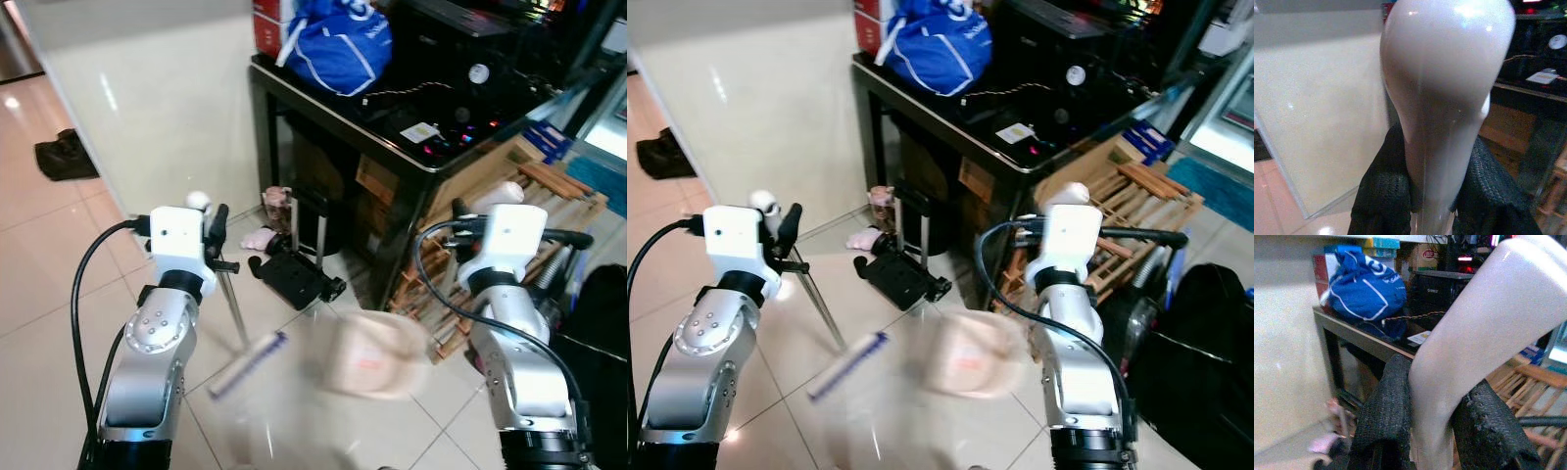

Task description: Sweep floor

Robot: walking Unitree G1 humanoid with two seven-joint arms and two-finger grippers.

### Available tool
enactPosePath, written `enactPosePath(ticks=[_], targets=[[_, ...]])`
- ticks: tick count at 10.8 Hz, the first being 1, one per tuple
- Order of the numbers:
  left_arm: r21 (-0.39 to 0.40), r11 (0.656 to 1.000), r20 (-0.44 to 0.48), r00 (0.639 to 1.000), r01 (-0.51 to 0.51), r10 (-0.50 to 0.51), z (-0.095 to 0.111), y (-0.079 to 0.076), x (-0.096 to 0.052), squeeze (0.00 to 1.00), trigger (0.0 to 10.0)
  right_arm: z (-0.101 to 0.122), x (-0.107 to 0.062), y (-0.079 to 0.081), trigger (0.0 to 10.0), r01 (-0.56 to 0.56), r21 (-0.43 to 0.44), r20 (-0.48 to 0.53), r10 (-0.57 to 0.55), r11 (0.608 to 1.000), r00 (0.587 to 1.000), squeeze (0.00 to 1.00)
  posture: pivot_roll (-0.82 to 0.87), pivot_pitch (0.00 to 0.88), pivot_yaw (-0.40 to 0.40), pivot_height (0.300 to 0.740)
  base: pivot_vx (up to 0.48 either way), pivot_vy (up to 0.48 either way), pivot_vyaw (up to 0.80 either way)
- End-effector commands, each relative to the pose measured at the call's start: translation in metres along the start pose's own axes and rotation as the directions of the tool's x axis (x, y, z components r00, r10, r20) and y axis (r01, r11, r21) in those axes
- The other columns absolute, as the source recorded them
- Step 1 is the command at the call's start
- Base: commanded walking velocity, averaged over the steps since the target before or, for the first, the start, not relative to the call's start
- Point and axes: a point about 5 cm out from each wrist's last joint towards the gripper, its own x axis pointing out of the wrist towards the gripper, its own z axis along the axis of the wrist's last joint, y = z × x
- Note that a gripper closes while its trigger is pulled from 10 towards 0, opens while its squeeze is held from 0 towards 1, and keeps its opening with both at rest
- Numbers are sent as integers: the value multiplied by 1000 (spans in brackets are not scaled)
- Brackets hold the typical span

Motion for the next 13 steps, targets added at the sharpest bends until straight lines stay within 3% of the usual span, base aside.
enactPosePath(ticks=[1, 2, 3, 4, 6, 8, 9, 10, 11, 13], targets=[[35, 999, 72, 997, 10, -13, 14, -1, 0, 0, 0, 6, 1, 0, 0, 23, -94, 57, -18, 995, 998, 0, 2, 0, -28, 740, 0, 0, 0], [176, 983, 127, 991, -56, 34, 17, 3, 1, 0, 10000, -2, 2, 2, 10000, 5, -176, 27, -1, 984, 1000, 0, 11, 0, -34, 740, 0, 0, 0], [189, 978, 147, 987, -93, 66, 19, 5, 2, 0, 10000, -8, 2, 5, 10000, -38, -136, -9, 37, 990, 999, 0, 25, 0, -36, 740, 0, 0, 0], [159, 985, 152, 987, -66, 41, 21, 5, 1, 0, 10000, -11, 1, 9, 10000, -57, -132, -34, 53, 990, 998, 0, 25, 0, -36, 740, 0, 0, 0], [81, 996, 213, 976, 27, -43, 27, -1, -4, 0, 10000, -2, 0, 9, 10000, 11, -43, -19, -12, 999, 1000, 0, 14, 0, -19, 740, 0, 0, -781], [92, 995, 199, 979, 35, -53, 21, -6, -5, 0, 10000, 1, -3, 3, 10000, 50, -40, -8, -51, 998, 999, 0, 7, 0, -18, 740, 0, 0, -791], [104, 993, 196, 977, 59, -79, 23, -12, -5, 0, 10000, -3, -7, -2, 10000, 71, -45, -54, -73, 996, 996, 0, 9, 0, -14, 740, 0, 0, -800], [10, 999, 204, 978, 44, -45, 23, -13, -5, 0, 10000, -6, -11, -5, 10000, 89, -48, -75, -92, 995, 993, 0, 9, 0, -14, 740, 0, 0, -800], [-10, 997, 189, 979, 73, -70, 22, -14, -5, 0, 10000, -6, -12, -7, 10000, 94, -50, -74, -98, 994, 992, 0, 10, 0, -12, 740, 0, 0, -800], [85, 992, 88, 992, 88, -95, 10, -16, -9, 0, 10000, -3, -14, -19, 10000, 175, -121, -36, -180, 977, 983, 0, -4, 0, -4, 740, 0, 0, -794]])
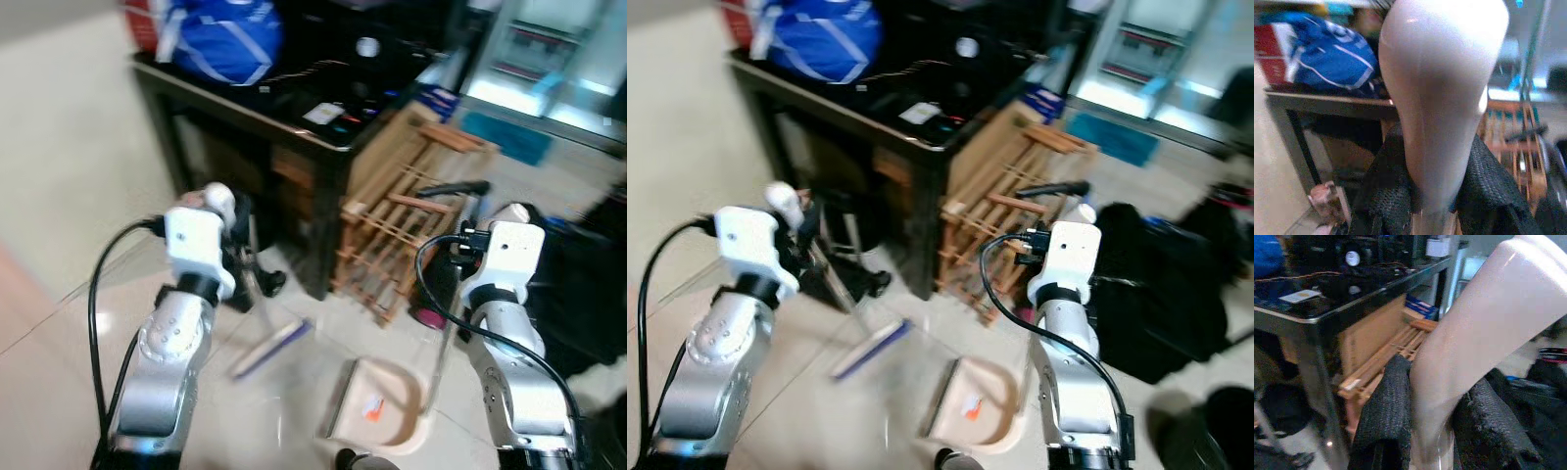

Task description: Sweep floor

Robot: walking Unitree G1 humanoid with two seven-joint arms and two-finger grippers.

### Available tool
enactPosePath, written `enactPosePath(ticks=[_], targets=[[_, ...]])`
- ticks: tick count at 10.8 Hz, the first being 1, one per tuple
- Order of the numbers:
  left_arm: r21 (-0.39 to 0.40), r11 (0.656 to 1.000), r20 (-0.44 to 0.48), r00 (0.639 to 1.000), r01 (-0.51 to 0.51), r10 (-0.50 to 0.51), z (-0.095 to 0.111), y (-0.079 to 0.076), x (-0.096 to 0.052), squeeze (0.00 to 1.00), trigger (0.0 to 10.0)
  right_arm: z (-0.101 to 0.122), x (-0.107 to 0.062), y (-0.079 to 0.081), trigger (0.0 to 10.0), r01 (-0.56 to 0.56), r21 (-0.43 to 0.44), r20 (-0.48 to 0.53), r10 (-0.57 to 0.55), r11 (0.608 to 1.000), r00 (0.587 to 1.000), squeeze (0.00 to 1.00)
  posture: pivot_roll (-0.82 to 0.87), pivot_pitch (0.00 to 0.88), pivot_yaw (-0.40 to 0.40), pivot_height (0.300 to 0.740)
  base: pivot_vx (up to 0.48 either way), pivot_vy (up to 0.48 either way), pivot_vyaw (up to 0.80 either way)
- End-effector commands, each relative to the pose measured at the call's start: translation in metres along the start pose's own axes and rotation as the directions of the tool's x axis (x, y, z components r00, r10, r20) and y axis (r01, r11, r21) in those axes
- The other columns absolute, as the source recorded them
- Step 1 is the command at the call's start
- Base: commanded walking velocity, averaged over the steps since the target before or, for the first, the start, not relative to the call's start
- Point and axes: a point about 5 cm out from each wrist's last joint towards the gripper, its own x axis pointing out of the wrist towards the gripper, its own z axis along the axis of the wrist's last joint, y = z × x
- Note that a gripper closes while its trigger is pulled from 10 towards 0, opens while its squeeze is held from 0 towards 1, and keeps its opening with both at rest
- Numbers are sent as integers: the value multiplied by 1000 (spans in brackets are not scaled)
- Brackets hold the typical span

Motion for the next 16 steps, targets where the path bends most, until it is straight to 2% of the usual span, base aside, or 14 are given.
enactPosePath(ticks=[1, 2, 3, 5, 6, 8, 11, 12, 14, 16], targets=[[35, 997, -7, 998, 66, -66, 0, -6, -2, 0, 10000, 8, -3, -8, 10000, 27, -30, 34, -26, 999, 999, 0, -8, 0, -1, 740, 0, 0, -788], [45, 994, 5, 995, 102, -103, 0, -10, -3, 0, 10000, 6, -5, -9, 10000, 17, -35, 14, -16, 999, 1000, 0, -7, 0, -3, 740, 0, 0, -800], [-9, 994, -17, 994, 107, -107, -1, -12, -4, 0, 10000, 2, -10, -8, 10000, -23, 1, -20, 23, 1000, 1000, 0, -7, 0, -6, 740, 0, 0, -800], [-59, 996, -68, 995, 67, -71, -4, -5, -3, 0, 10000, -2, -13, -11, 10000, 0, 15, -41, 0, 1000, 999, 0, -10, 0, -3, 740, 0, 0, -800], [-54, 997, -97, 993, 57, -62, -5, 0, -2, 0, 10000, -5, -13, -13, 10000, 7, 16, -47, -6, 1000, 999, 0, -12, 0, 7, 740, 0, 0, -800], [-114, 993, -95, 995, 23, -34, -4, 3, 0, 0, 10000, -4, -15, -15, 10000, 7, 20, -54, -5, 1000, 999, 0, -19, 0, 19, 740, 0, 0, -800], [-67, 996, -111, 991, 64, -71, -4, -3, 0, 0, 10000, -3, -17, -14, 10000, -1, 28, -63, 3, 1000, 998, 0, -12, 0, 10, 740, 0, 0, -800], [-16, 995, -122, 988, 94, -95, -6, -5, -2, 0, 10000, -4, -16, -14, 10000, 10, 13, -66, -9, 1000, 998, 0, -11, 0, 8, 740, 0, 0, -800], [-16, 996, -131, 988, 84, -86, -10, -5, -6, 0, 10000, -4, -16, -16, 10000, 13, 2, -69, -13, 1000, 998, 0, -16, 0, 5, 740, 0, 0, -800], [48, 997, -120, 991, 60, -54, -8, 0, -4, 0, 10000, -4, -14, -19, 10000, 23, -19, -69, -24, 1000, 997, 0, -15, 0, 1, 740, 0, 0, -800]])
